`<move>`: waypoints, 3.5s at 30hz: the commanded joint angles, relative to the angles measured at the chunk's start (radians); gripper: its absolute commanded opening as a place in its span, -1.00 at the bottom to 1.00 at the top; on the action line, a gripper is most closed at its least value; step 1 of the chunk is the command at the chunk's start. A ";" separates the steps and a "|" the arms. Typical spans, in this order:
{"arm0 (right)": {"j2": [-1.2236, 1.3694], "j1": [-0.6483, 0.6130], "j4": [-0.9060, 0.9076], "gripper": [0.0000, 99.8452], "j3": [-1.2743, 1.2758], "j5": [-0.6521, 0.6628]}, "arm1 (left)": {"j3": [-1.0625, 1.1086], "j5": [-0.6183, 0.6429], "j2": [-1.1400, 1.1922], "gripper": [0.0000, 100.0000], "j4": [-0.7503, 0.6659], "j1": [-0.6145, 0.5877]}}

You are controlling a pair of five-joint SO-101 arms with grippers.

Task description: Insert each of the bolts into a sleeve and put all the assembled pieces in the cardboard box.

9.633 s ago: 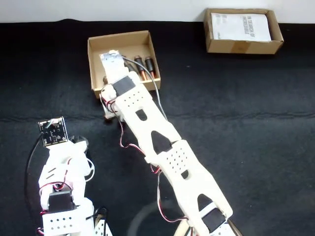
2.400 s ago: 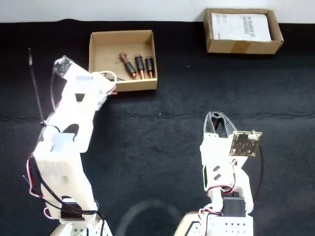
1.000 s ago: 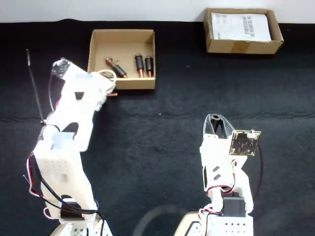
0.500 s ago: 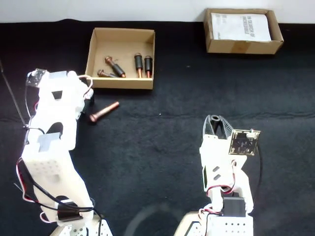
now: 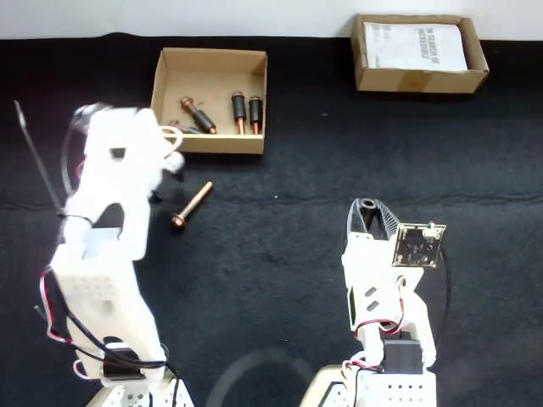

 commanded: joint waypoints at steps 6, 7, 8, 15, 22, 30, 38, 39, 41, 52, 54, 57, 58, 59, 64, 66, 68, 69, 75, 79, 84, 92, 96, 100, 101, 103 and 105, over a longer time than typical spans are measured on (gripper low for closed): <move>-0.019 -0.002 -0.004 -0.99 0.127 -0.002 | -0.176 -0.175 -0.018 -0.99 0.364 0.177; -0.019 -0.002 -0.004 -0.99 0.127 -0.002 | -0.176 -0.175 -0.013 -0.98 0.364 0.177; -0.019 -0.002 -0.004 -0.99 0.127 -0.002 | -0.174 -0.176 -0.010 -0.94 0.364 0.174; -0.019 -0.005 -0.004 -0.99 0.127 -0.002 | -0.051 -0.178 -0.007 -0.98 0.319 0.180; -0.019 -0.007 -0.004 -0.99 0.127 -0.002 | 0.163 -0.170 -0.007 -0.98 0.058 0.226; -0.019 -0.007 -0.004 -0.99 0.125 -0.002 | 0.252 -0.169 -0.007 -0.98 -0.195 0.199; -0.019 -0.007 -0.001 -0.99 0.125 -0.002 | 0.251 0.018 -0.008 -0.98 -0.325 0.033; -0.019 -0.007 -0.001 -0.99 0.125 -0.002 | 0.251 0.040 -0.008 -0.98 -0.327 0.016; -0.019 -0.007 -0.001 -0.99 0.127 -0.002 | 0.251 0.084 -0.008 -0.98 -0.327 -0.010; -0.019 -0.007 0.001 -0.99 0.133 -0.002 | 0.251 0.181 -0.018 -0.98 -0.417 -0.090; -0.019 -0.007 0.001 -0.99 0.133 -0.002 | 0.251 0.183 -0.018 -0.98 -0.456 -0.091; -0.019 -0.007 0.015 -0.99 0.133 -0.002 | 0.237 0.187 -0.018 -0.98 -0.483 -0.093; -0.019 -0.007 0.025 -0.99 0.133 -0.002 | 0.225 0.206 -0.018 -0.98 -0.485 -0.093; -0.019 -0.007 0.039 -0.99 0.133 -0.002 | 0.214 0.233 -0.018 -0.98 -0.485 -0.096; -0.019 -0.007 0.062 -0.99 0.133 -0.002 | 0.160 0.296 -0.016 -0.98 -0.485 -0.110; -0.019 -0.007 0.061 -0.99 0.130 -0.002 | 0.151 0.296 -0.018 -0.98 -0.485 -0.111; -0.019 -0.007 0.061 -0.99 0.130 -0.002 | 0.140 0.296 -0.018 -0.98 -0.485 -0.114; -0.019 -0.007 0.061 -0.99 0.130 -0.002 | 0.139 0.298 -0.018 -0.98 -0.485 -0.116; -0.019 -0.008 0.061 -0.99 0.133 -0.002 | 0.139 0.298 -0.018 -0.98 -0.485 -0.150; -0.019 -0.008 0.061 -0.99 0.133 -0.002 | 0.140 0.298 -0.018 -0.98 -0.479 -0.145; -0.019 -0.019 0.061 -0.99 0.133 -0.002 | 0.082 0.295 -0.019 -0.93 -0.325 -0.085; -0.019 -0.025 0.061 -0.99 0.133 -0.002 | -0.059 0.298 -0.013 -0.58 -0.118 -0.005; -0.019 -0.025 0.061 -0.99 0.133 -0.002 | -0.062 0.298 -0.008 -0.58 -0.137 -0.008; -0.019 -0.025 0.061 -0.99 0.133 -0.002 | -0.031 0.298 -0.007 -0.58 -0.175 -0.008; -0.019 -0.025 0.061 -0.99 0.133 -0.002 | -0.019 0.298 -0.007 -0.58 -0.190 -0.008; -0.019 -0.025 0.061 -0.99 0.131 -0.002 | 0.010 0.298 -0.007 -0.58 -0.227 -0.008; -0.019 -0.025 0.061 -0.99 0.131 -0.002 | 0.038 0.298 -0.007 -0.58 -0.270 -0.008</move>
